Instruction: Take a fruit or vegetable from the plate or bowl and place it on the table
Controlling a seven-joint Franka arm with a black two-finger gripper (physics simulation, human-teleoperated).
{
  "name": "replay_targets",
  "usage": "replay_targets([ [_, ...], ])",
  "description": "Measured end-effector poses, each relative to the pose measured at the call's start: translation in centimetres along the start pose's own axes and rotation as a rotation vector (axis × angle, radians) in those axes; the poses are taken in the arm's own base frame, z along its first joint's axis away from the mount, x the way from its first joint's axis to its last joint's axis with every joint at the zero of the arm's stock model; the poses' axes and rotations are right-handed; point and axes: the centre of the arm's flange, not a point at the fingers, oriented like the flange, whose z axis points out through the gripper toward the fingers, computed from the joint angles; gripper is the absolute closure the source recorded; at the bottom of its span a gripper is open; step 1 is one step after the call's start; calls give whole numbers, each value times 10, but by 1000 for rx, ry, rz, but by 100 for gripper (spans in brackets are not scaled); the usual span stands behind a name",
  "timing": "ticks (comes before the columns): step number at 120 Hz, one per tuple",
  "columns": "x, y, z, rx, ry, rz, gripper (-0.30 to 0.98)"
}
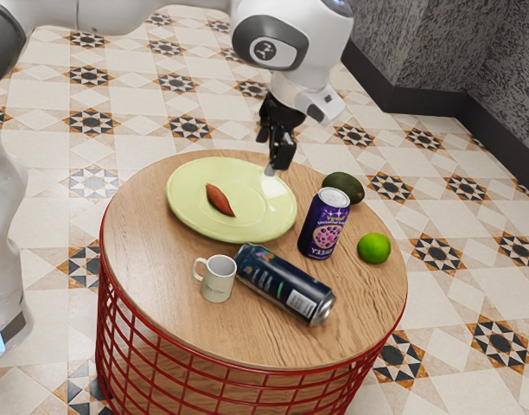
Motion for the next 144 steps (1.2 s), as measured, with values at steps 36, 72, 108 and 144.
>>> replay_targets([
  [36, 10, -14, 52, 15, -15, 17, 0],
  [72, 7, -39, 66, -69, 17, 144, 0],
  [108, -4, -61, 71, -37, 32, 537, 0],
  [144, -25, -58, 109, -76, -23, 903, 0],
])
